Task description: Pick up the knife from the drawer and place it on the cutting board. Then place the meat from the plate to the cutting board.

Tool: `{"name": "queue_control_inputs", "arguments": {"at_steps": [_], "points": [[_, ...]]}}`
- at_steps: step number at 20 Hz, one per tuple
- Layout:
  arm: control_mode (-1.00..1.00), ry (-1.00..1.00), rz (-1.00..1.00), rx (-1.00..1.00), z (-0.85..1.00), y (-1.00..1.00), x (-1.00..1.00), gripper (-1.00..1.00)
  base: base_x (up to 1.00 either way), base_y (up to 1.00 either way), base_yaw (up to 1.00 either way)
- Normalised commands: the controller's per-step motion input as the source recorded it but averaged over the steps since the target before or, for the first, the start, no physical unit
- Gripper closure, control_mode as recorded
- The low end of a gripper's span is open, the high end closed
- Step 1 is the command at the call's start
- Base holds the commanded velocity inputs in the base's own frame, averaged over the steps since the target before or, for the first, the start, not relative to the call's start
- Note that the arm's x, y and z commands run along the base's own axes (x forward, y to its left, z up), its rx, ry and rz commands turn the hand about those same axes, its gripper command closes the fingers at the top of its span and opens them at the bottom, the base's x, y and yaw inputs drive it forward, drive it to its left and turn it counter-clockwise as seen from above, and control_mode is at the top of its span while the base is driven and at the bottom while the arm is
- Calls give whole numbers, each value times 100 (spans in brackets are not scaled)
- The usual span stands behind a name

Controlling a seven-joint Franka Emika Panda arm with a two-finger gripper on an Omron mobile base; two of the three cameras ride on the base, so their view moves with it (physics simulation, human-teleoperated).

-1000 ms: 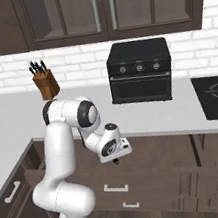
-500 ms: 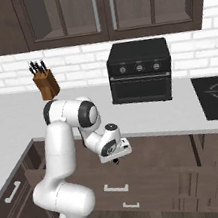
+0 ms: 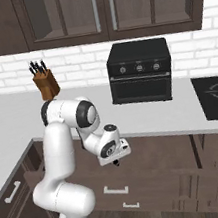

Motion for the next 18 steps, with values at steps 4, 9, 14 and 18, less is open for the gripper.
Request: {"name": "queue_control_inputs", "arguments": {"at_steps": [4,9,14,18], "points": [[-100,0,16,-3,0,0,-38,100,0,0,0],[-100,0,18,-2,0,0,-26,100,0,0,0],[-100,0,29,0,12,-12,-6,100,0,0,0],[-100,1,37,6,44,-36,5,100,0,0,0]]}}
